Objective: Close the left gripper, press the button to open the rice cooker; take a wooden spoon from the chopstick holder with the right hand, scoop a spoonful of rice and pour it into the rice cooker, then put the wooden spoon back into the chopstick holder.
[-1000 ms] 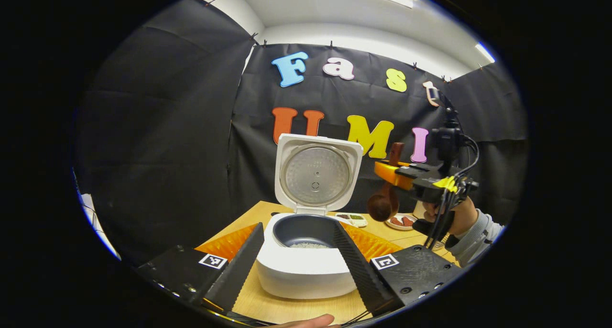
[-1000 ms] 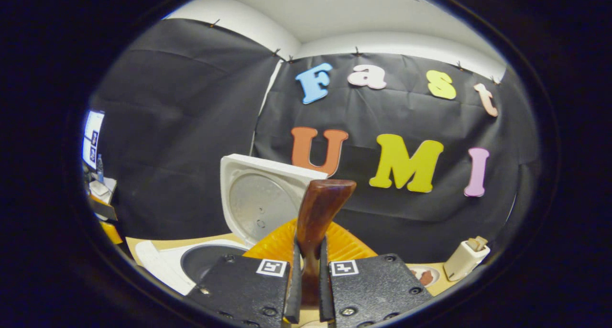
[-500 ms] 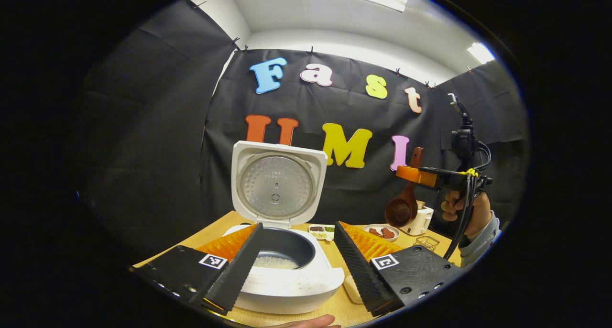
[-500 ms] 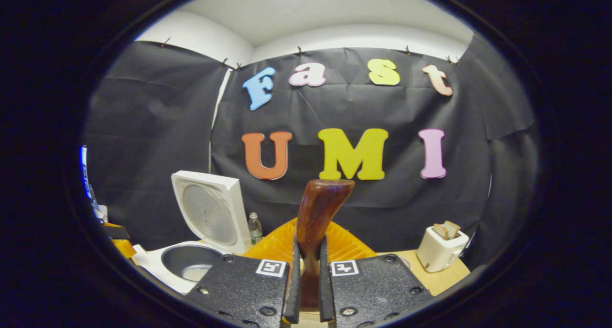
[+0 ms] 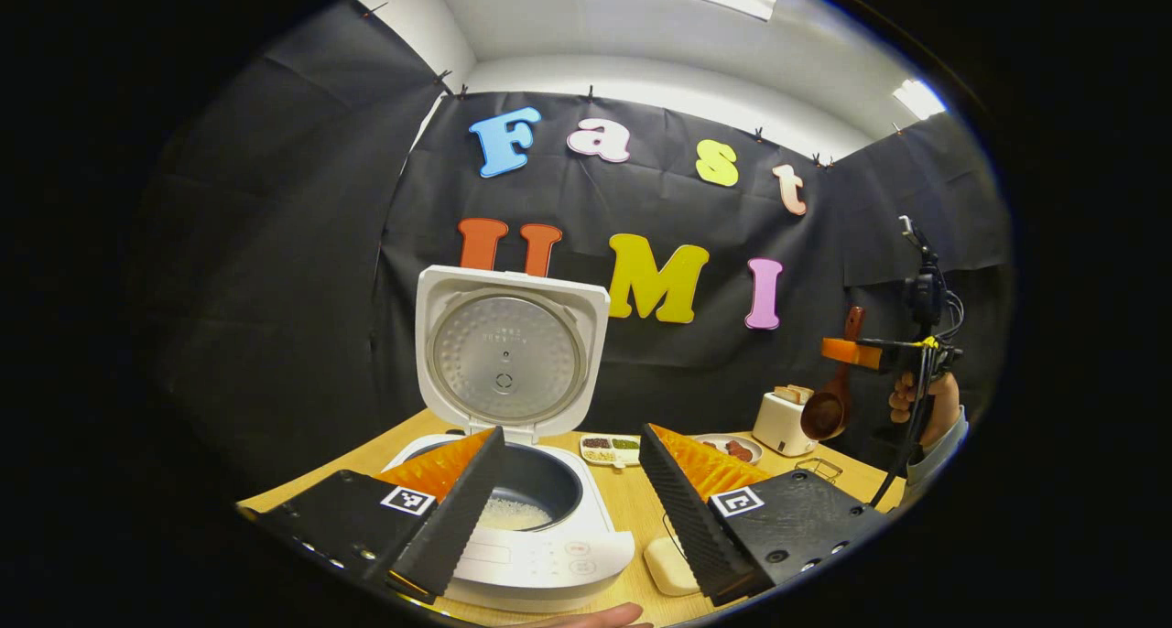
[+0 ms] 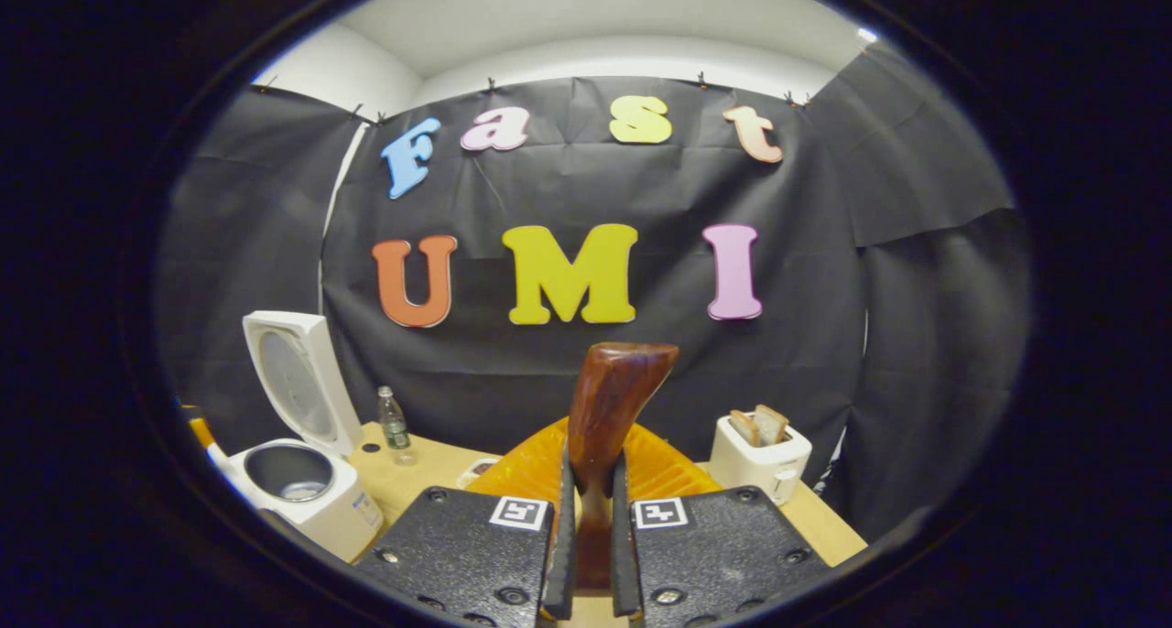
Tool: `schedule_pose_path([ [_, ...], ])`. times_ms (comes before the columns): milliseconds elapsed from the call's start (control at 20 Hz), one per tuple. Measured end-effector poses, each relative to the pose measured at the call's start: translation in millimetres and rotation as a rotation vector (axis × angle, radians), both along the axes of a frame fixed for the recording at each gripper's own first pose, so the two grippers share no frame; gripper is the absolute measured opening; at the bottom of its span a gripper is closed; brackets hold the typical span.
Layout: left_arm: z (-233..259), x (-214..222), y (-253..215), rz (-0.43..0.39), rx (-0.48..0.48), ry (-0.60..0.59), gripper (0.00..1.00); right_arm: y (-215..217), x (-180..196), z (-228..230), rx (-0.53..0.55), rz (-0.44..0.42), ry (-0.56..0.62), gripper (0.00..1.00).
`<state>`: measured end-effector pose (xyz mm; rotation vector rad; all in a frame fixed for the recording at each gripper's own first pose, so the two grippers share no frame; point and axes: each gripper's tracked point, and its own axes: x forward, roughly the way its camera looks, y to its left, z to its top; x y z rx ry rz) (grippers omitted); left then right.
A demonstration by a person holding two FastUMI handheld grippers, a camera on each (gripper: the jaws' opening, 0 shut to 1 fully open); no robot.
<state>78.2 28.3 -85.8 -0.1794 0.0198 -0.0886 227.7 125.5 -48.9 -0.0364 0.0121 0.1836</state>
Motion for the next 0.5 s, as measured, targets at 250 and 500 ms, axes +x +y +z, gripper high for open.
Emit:
schedule_pose_path([
  [250,5.8,-1.1,-7.2,-0.002,0.013,-0.011,0.94,-52.9,21.5,-47.6,0.047,-0.085,0.084,0.21],
  [500,5.0,-0.3,-13.9,-0.011,0.034,-0.008,0.94,-86.3,36.0,-79.0,0.084,-0.144,0.133,0.21],
])
